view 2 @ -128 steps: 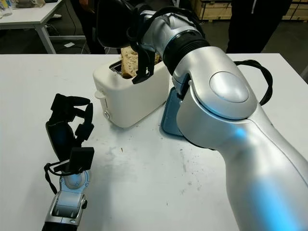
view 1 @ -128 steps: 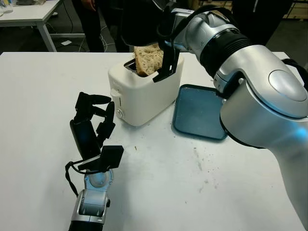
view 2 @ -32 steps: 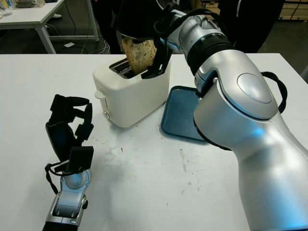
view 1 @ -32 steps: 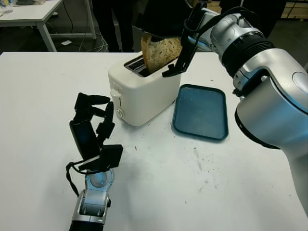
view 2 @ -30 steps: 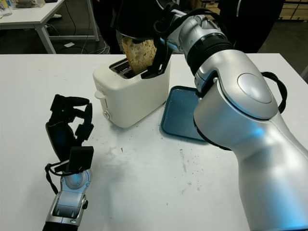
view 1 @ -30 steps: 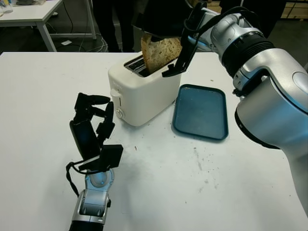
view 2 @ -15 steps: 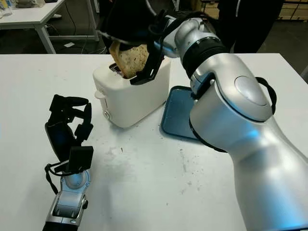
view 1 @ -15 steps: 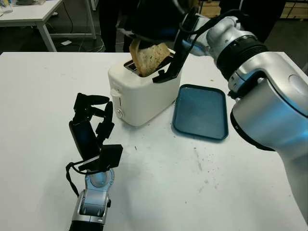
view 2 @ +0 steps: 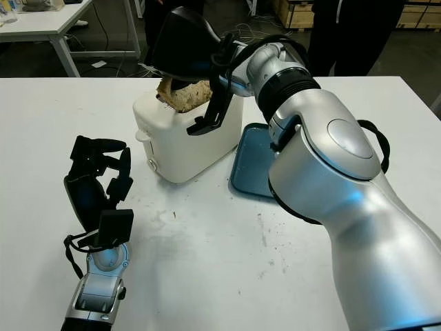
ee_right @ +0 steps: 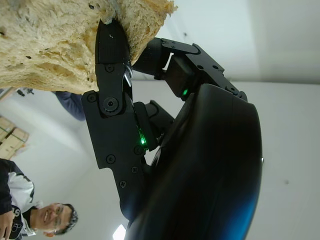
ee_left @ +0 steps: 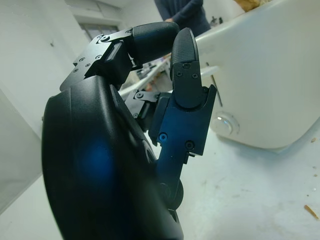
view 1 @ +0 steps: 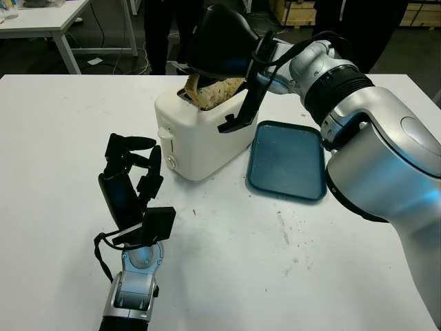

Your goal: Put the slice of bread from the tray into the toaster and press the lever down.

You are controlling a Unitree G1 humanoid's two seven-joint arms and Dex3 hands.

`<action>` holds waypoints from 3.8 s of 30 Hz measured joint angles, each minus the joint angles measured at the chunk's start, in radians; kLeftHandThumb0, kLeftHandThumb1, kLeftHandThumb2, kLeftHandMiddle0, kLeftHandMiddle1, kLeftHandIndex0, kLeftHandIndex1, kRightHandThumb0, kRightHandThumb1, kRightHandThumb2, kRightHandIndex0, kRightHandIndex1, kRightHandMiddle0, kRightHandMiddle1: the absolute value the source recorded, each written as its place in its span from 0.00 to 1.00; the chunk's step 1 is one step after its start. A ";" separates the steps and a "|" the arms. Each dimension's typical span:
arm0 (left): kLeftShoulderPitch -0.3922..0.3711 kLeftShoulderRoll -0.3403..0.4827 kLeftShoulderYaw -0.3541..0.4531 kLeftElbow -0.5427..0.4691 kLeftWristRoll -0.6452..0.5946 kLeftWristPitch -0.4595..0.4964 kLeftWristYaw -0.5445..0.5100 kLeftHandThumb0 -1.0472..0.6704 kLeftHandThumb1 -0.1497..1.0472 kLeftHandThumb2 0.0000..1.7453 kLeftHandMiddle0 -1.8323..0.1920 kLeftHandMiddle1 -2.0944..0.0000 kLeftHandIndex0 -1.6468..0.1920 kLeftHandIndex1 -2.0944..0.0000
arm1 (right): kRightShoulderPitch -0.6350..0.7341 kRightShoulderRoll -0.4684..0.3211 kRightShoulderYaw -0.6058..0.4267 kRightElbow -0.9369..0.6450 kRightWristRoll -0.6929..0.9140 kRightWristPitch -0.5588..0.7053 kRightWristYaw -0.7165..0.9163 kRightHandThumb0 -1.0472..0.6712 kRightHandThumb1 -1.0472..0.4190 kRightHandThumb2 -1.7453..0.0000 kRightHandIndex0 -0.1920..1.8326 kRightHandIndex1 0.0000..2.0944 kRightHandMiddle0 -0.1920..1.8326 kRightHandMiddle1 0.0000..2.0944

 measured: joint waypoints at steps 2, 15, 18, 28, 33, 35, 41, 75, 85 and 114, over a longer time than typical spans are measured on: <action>0.000 0.000 0.000 0.000 -0.001 0.000 0.000 0.32 0.89 0.20 0.59 0.18 0.64 0.31 | 0.002 -0.001 0.007 0.000 -0.004 0.000 -0.003 0.27 0.09 0.82 0.64 0.83 0.51 0.83; 0.000 0.000 0.000 0.001 0.000 0.000 -0.001 0.32 0.89 0.20 0.58 0.18 0.64 0.31 | 0.007 -0.026 -0.149 0.000 0.128 0.042 0.105 0.32 0.09 0.82 0.62 0.83 0.47 0.83; 0.000 0.000 0.000 0.001 -0.001 0.000 -0.001 0.32 0.89 0.20 0.59 0.18 0.64 0.31 | 0.008 -0.030 -0.216 0.000 0.193 0.046 0.185 0.29 0.09 0.77 0.62 0.83 0.47 0.83; 0.000 0.000 0.000 0.005 -0.001 -0.001 -0.003 0.32 0.89 0.20 0.58 0.18 0.64 0.31 | 0.034 -0.047 -0.275 -0.003 0.228 0.074 0.249 0.31 0.09 0.81 0.62 0.83 0.47 0.83; 0.000 0.000 0.000 0.005 0.000 -0.001 -0.003 0.32 0.89 0.20 0.58 0.18 0.64 0.31 | 0.049 -0.053 -0.267 -0.003 0.228 0.074 0.276 0.30 0.09 0.81 0.63 0.83 0.47 0.83; 0.000 0.000 0.000 0.005 0.000 -0.001 -0.002 0.32 0.89 0.20 0.58 0.18 0.64 0.31 | 0.054 -0.053 -0.263 -0.003 0.228 0.073 0.294 0.30 0.09 0.82 0.63 0.83 0.46 0.83; 0.000 0.000 0.000 0.006 0.000 -0.003 -0.002 0.32 0.89 0.20 0.58 0.18 0.64 0.31 | 0.066 -0.058 -0.220 -0.004 0.201 0.068 0.279 0.30 0.09 0.84 0.63 0.83 0.47 0.80; -0.015 0.027 0.019 0.009 0.002 0.000 -0.058 0.33 0.89 0.20 0.60 0.17 0.65 0.30 | 0.566 -0.027 -1.170 -0.165 1.241 -0.124 0.902 0.38 0.09 0.85 0.57 0.22 0.57 0.05; -0.086 0.159 0.060 0.012 0.046 0.048 -0.166 0.35 0.89 0.18 0.57 0.24 0.58 0.45 | 1.243 0.113 -1.189 -0.818 1.369 0.114 0.905 0.34 0.09 0.81 0.67 0.21 0.64 0.03; -0.369 0.540 -0.002 0.088 0.251 0.226 -0.544 0.44 0.89 0.02 0.41 0.51 0.27 0.89 | 1.387 0.194 -1.117 -1.243 1.259 0.288 0.675 0.30 0.09 0.84 0.45 0.81 0.48 0.51</action>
